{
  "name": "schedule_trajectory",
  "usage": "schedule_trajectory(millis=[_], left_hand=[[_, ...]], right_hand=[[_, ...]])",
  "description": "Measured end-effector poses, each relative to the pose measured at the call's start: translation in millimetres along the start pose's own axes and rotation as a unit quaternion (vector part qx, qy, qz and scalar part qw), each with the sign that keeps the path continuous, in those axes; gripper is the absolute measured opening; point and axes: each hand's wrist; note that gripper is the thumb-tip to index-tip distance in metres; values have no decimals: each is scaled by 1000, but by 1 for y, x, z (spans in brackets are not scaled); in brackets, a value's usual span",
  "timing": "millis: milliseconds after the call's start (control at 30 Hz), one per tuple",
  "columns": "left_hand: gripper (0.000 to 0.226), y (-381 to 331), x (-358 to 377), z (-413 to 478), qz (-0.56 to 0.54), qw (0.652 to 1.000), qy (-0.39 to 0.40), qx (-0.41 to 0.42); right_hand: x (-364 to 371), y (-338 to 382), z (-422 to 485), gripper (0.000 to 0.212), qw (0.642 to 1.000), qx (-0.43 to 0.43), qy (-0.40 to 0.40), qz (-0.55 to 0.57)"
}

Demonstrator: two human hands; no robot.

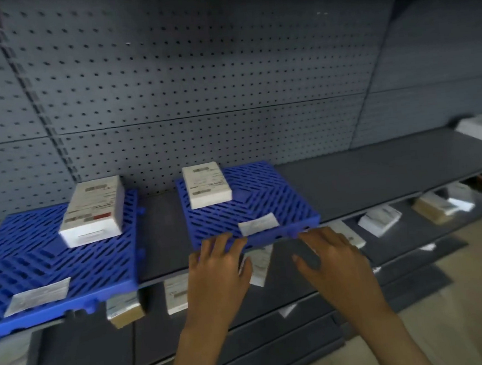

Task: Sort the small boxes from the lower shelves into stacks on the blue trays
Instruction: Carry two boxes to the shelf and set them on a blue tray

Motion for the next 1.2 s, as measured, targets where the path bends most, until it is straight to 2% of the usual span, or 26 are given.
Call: schedule_trajectory(millis=[200,700,1033,1200], left_hand=[[39,-99,40,14,-14,998,33,48],[31,-394,140,57,-45,992,76,92],[35,-515,198,122,-64,983,91,148],[36,-566,246,171,-89,979,91,156]], right_hand=[[-23,-98,-21,40,997,71,-10,1],[-102,-381,-71,40,989,147,3,-1],[-132,-512,-51,38,978,207,-17,14],[-136,-582,-21,35,974,225,0,-26]])
Point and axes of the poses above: each hand's wrist, its own z-axis towards the middle knuckle, its own x-axis out of the palm, y = z × x, and after that the axes turned 2 degrees about x, right-handed
